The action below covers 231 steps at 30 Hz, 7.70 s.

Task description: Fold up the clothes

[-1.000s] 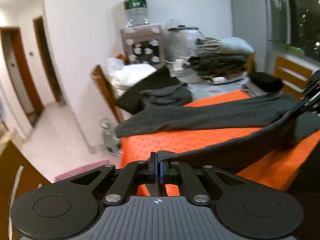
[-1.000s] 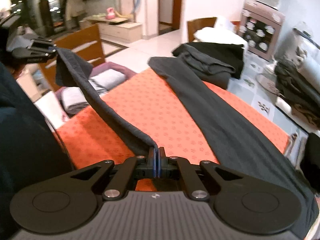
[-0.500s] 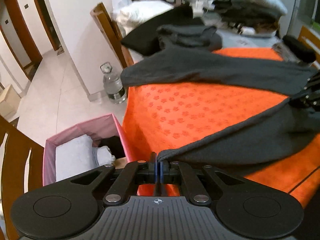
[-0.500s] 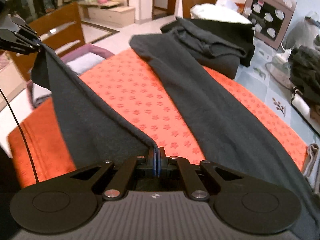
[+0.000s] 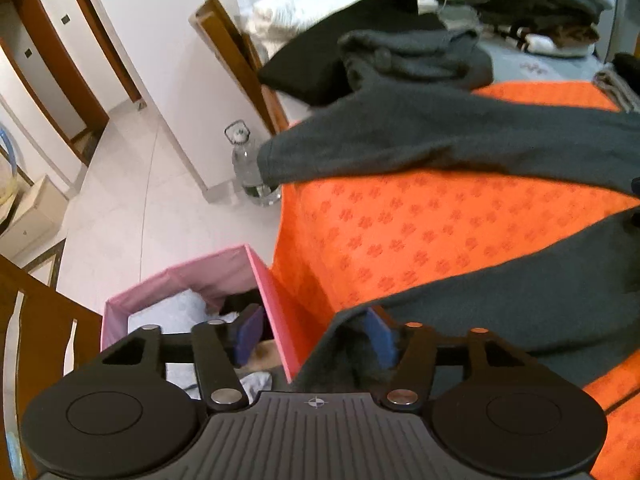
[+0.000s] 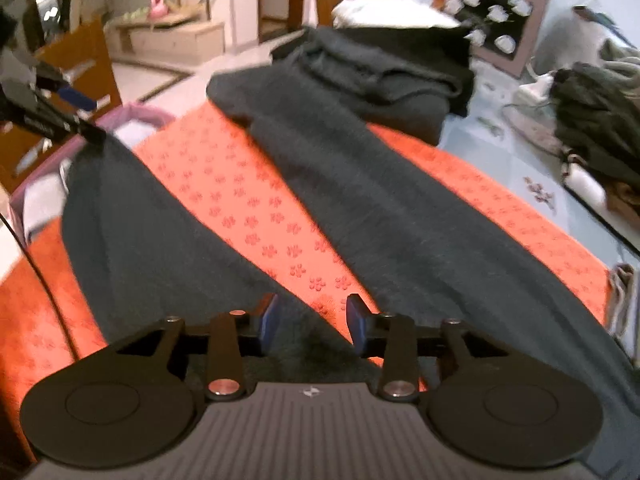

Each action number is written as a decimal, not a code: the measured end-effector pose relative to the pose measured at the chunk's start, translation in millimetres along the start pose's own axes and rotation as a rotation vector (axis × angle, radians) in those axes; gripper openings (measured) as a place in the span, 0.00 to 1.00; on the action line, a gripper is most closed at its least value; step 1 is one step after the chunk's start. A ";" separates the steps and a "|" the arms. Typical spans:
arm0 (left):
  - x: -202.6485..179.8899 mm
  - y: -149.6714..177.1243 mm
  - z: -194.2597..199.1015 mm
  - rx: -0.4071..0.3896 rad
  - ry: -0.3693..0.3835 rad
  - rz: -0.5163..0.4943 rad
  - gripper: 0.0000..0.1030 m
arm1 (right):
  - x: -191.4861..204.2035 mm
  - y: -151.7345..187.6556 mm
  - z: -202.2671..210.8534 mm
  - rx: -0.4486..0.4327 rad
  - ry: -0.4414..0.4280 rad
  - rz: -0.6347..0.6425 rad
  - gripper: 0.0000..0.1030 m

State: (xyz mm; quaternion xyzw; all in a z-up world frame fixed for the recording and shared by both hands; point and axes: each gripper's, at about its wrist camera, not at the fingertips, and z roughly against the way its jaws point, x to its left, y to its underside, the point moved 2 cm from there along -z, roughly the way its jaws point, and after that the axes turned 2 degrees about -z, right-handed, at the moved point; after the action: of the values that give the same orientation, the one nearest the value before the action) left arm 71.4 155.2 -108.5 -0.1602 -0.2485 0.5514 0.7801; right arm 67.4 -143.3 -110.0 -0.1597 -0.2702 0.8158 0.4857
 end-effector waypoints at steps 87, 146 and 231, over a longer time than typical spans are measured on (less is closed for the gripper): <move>-344.7 17.8 103.8 -0.155 0.038 -0.213 0.03 | -300.8 300.2 289.8 -0.076 -0.096 -0.690 0.07; -341.1 32.8 90.9 -0.279 -0.133 -0.383 0.04 | -162.6 359.4 231.9 0.000 0.323 0.297 0.03; -289.4 -226.3 -46.0 -0.073 0.322 -0.075 0.91 | -392.8 236.8 162.3 0.153 0.282 -0.333 0.26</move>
State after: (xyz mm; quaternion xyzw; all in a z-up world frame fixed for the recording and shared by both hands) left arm 196.4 -192.7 -89.0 -0.2652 -0.1459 0.4797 0.8235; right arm 2.8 -625.3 -121.5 -0.1883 -0.1596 0.7121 0.6573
